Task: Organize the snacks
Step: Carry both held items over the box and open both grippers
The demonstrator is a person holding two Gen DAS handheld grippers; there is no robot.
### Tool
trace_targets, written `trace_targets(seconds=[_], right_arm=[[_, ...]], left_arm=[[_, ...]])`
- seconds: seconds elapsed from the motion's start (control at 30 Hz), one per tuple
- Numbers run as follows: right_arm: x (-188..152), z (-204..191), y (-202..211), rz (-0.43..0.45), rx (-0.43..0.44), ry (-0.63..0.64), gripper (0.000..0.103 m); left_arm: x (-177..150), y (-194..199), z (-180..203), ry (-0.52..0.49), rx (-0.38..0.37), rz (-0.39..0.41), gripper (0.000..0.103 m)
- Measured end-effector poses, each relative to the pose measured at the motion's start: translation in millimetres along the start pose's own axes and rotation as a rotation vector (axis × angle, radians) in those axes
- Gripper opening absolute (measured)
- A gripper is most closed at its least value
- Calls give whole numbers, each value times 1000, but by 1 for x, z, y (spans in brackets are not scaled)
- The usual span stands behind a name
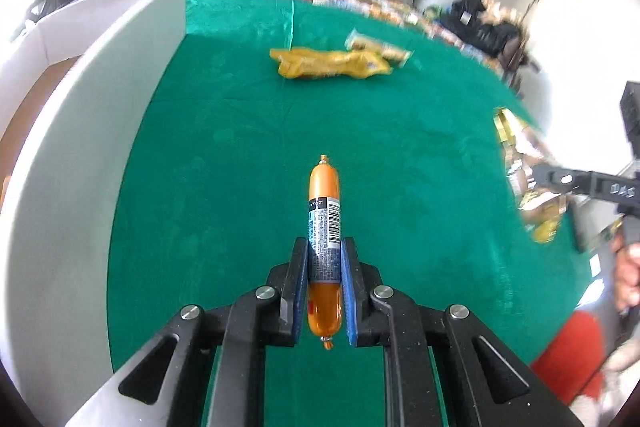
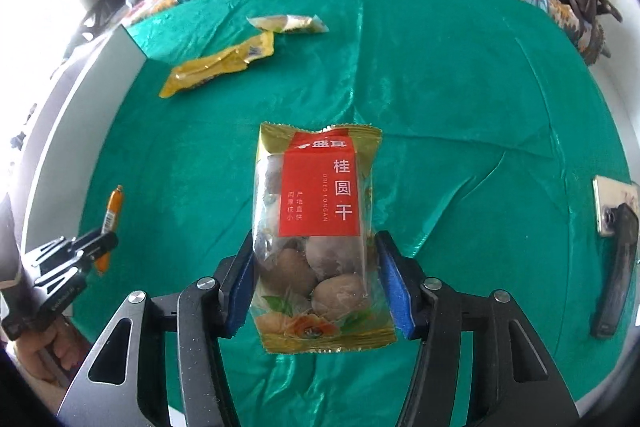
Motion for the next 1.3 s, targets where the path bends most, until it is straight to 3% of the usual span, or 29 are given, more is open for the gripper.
trace_targets(seconds=[0.1, 0.2, 0.37, 0.47, 0.67, 0.7, 0.73, 0.77, 0.8, 0.83, 0.93, 1.0, 1.07, 1.13, 1.2, 1.3], right_arm=[[11, -36, 24, 60, 84, 7, 59], [28, -96, 54, 142, 205, 55, 59], [46, -212, 90, 229, 436, 141, 59], [47, -277, 91, 225, 539, 195, 59], [21, -372, 49, 147, 589, 286, 60], [13, -380, 39, 129, 589, 296, 61], [5, -389, 25, 99, 587, 305, 66], [-2, -390, 13, 63, 581, 310, 67], [-9, -387, 4, 23, 575, 305, 68], [-14, -383, -4, -6, 572, 290, 67], [-17, -349, -4, 23, 539, 280, 70], [-13, -309, 4, 116, 467, 310, 76], [-12, -263, 7, 210, 358, 342, 80], [-21, -204, -7, 263, 197, 356, 81], [-30, -144, -29, 243, 55, 336, 81], [-49, -50, -45, 204, -78, 243, 81]], left_arm=[[13, 54, -3, 21, -58, 93, 15], [34, 104, -22, 9, -41, 181, 15], [52, 170, -96, 62, 109, 274, 15], [45, 189, -150, 136, 210, 276, 15], [13, 201, -222, 220, 403, 257, 15], [6, 199, -230, 228, 438, 250, 17], [0, 193, -236, 234, 476, 236, 30], [-8, 187, -243, 244, 513, 208, 44], [-15, 182, -249, 261, 550, 185, 74], [-20, 180, -252, 274, 572, 188, 84], [-33, 183, -246, 285, 576, 227, 85], [-32, 188, -237, 274, 572, 250, 85], [-24, 195, -224, 266, 554, 288, 85], [-14, 200, -208, 260, 520, 328, 89], [-3, 201, -188, 247, 479, 363, 93], [14, 193, -153, 207, 416, 383, 94]])
Point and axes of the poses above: each gripper's, at about its wrist camera, not at the fingertips, and y roughly against the way its jaws point, z to its right, x to its top, the point moved 2 cm from there along -y, roughly the way its jaws point, and after that the axes turned 7 degrees about z, right-handed, at the moved point
